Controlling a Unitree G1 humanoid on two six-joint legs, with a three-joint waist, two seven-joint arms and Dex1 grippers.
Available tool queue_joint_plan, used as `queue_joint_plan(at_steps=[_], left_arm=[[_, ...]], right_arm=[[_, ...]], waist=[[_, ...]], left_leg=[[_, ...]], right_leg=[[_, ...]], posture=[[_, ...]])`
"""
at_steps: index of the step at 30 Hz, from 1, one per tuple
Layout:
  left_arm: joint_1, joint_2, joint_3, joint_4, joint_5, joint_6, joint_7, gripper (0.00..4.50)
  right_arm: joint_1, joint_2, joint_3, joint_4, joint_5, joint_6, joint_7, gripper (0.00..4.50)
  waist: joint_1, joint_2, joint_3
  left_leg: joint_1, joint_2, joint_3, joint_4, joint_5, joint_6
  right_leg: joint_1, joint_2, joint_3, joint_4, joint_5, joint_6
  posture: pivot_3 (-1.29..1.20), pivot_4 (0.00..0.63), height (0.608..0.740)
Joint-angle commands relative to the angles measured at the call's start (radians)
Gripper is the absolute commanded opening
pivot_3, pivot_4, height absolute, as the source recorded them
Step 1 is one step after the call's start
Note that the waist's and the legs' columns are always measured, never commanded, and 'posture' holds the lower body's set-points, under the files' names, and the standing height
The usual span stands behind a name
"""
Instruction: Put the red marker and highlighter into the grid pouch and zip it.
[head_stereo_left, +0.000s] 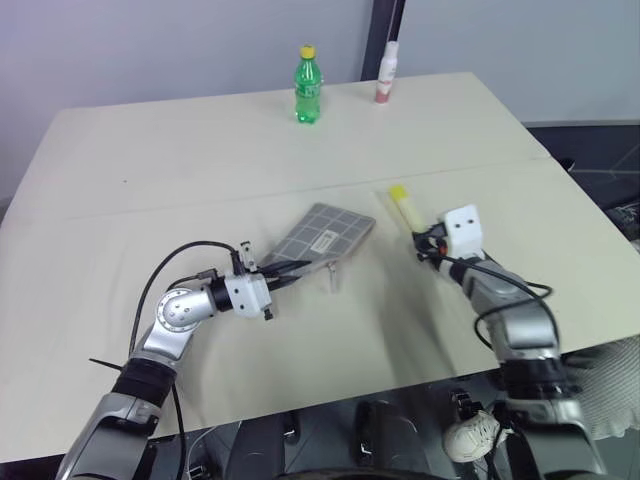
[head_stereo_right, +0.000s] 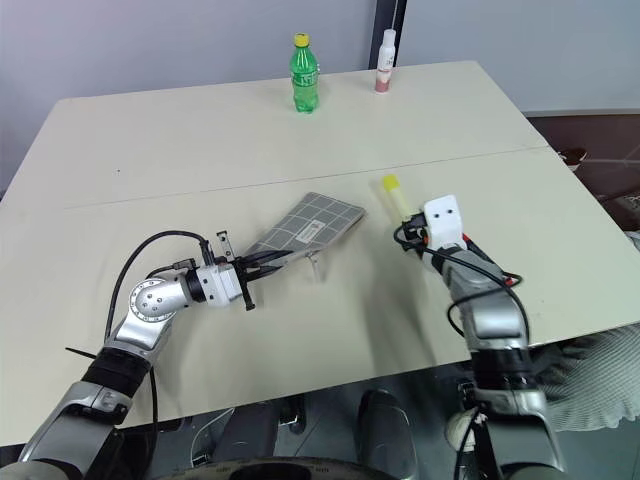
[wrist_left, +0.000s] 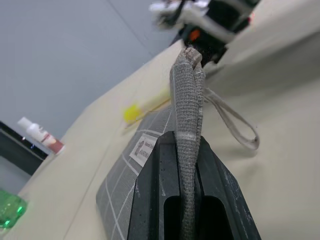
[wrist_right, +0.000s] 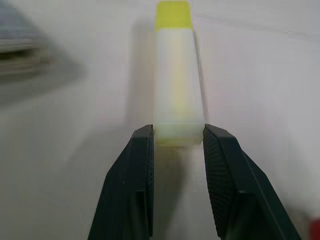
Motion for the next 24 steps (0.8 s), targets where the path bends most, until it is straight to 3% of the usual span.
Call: queue_joint_plan(at_steps=[1, 8, 24], left_arm=[[-0.012, -0.004, 0.037, -0.048, -0.108, 0.043, -0.025, 0.0], [-0.037, 0.004, 0.102, -0.064, -0.25, 0.149, -0.096, 0.0], [-0.053, -0.026, 0.123, -0.083, -0.239, 0.142, -0.183, 0.0]], right_arm=[[0.057, -0.069, -0.067, -0.186, 0.136, -0.078, 0.188, 0.82], [0.192, -0.238, -0.068, -0.295, 0.176, -0.158, 0.415, 0.82], [0.119, -0.228, 0.009, -0.127, 0.071, -0.332, 0.415, 0.82]], waist=[[0.0, 0.0, 0.0], [0.003, 0.0, 0.0], [0.003, 0.0, 0.0]], left_leg=[[0.0, 0.0, 0.0, 0.0, 0.0, 0.0], [0.001, 0.0, -0.003, 0.004, -0.001, 0.001], [0.001, 0.0, -0.003, 0.006, -0.002, 0.003]], right_leg=[[0.0, 0.0, 0.0, 0.0, 0.0, 0.0], [0.003, 0.0, -0.002, -0.001, 0.0, 0.0], [0.005, 0.0, -0.003, -0.003, 0.001, 0.0]], posture=[[0.0, 0.15, 0.74], [0.0, 0.15, 0.74], [0.0, 0.15, 0.74]])
